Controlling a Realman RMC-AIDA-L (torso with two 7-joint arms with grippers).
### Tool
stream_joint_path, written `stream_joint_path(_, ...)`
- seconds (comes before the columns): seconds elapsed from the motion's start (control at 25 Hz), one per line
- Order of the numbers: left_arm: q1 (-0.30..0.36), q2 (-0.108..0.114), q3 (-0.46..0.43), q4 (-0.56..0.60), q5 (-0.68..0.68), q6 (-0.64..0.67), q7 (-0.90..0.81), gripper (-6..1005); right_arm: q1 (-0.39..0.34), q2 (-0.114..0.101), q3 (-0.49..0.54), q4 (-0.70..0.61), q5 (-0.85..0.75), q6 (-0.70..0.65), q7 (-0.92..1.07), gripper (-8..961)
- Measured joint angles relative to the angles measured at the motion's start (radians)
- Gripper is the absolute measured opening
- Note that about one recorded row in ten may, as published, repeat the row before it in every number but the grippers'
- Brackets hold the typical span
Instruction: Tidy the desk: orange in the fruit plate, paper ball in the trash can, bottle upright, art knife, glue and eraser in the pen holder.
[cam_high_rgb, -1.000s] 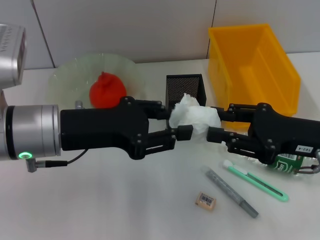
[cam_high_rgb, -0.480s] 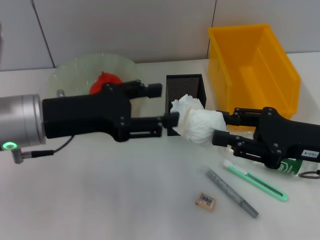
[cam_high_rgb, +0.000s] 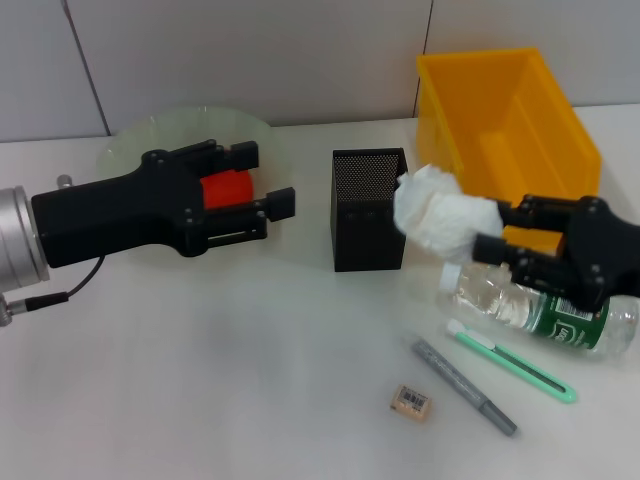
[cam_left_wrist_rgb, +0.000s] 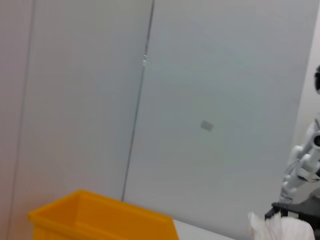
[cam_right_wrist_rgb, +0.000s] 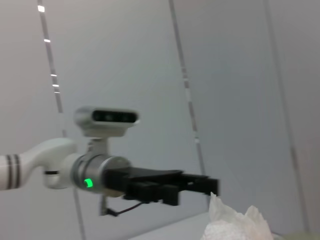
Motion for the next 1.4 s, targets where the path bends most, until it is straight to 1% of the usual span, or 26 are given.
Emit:
stream_joint_path(0.04, -0.001, 0.000, -0.008, -0.022, -0.003, -0.001, 0.015, 803, -0.003, -0.005, 0.013, 0.011, -0.003, 0.022, 0.002, 441)
stream_joint_path(0.08, -0.001, 0.000, -0.008, -0.022, -0.003, -0.001, 0.015, 803, -0.003, -0.005, 0.013, 0.011, -0.003, 0.022, 0.002, 441)
stream_joint_path(0.24, 0.001, 0.000, -0.011, -0.046, -0.012, -0.001, 0.033, 803, -0.009, -0.018, 0.030, 0.053, -0.007, 0.070, 0.006, 441)
stream_joint_path(0.32, 0.001, 0.000, -0.011, -0.046, -0.012, -0.001, 0.033, 803, -0.009, -0.019, 0.036, 0.063, -0.009, 0.085, 0.008, 441)
stream_joint_path(0.4, 0.004, 0.000, -0.010, -0.046, -0.014, 0.000, 0.033, 802, -0.009, -0.022, 0.044, 0.079, -0.013, 0.132, 0.011, 441)
stream_joint_path(0.44, 0.007, -0.001, -0.009, -0.046, -0.017, 0.001, 0.034, 802, -0.007, -0.028, 0.046, 0.089, -0.015, 0.188, 0.015, 441)
stream_joint_path(0.48, 0.007, -0.001, -0.009, -0.046, -0.017, 0.001, 0.034, 802, -0.007, -0.028, 0.046, 0.089, -0.015, 0.188, 0.015, 441)
stream_joint_path(0.56, 0.007, -0.001, -0.009, -0.046, -0.017, 0.001, 0.034, 802, -0.003, -0.033, 0.046, 0.091, -0.015, 0.240, 0.021, 441)
stream_joint_path(0.72, 0.016, -0.002, -0.002, -0.064, -0.026, 0.001, 0.060, 801, 0.002, -0.035, 0.046, 0.092, -0.016, 0.314, 0.024, 441)
stream_joint_path(0.84, 0.016, -0.002, -0.002, -0.070, -0.027, 0.005, 0.060, 801, 0.015, -0.042, 0.044, 0.092, -0.016, 0.406, 0.029, 441)
stream_joint_path(0.88, 0.016, -0.002, -0.002, -0.070, -0.027, 0.005, 0.060, 801, 0.015, -0.042, 0.044, 0.092, -0.016, 0.406, 0.029, 440)
stream_joint_path(1.0, 0.014, -0.002, -0.002, -0.072, -0.027, 0.005, 0.061, 800, 0.030, -0.048, 0.040, 0.087, -0.017, 0.471, 0.035, 440)
stream_joint_path(1.04, 0.012, -0.002, -0.002, -0.073, -0.027, 0.005, 0.061, 800, 0.043, -0.054, 0.037, 0.074, -0.018, 0.518, 0.035, 440)
stream_joint_path(1.08, 0.010, -0.002, -0.001, -0.074, -0.027, 0.004, 0.061, 800, 0.043, -0.054, 0.037, 0.074, -0.018, 0.518, 0.035, 440)
stream_joint_path(1.24, 0.006, -0.002, 0.000, -0.074, -0.027, 0.001, 0.061, 800, 0.085, -0.068, 0.035, 0.013, -0.040, 0.608, 0.030, 440)
stream_joint_path(1.4, 0.001, -0.002, 0.000, -0.077, -0.027, 0.000, 0.063, 801, 0.108, -0.071, 0.035, -0.023, -0.053, 0.645, 0.019, 440)
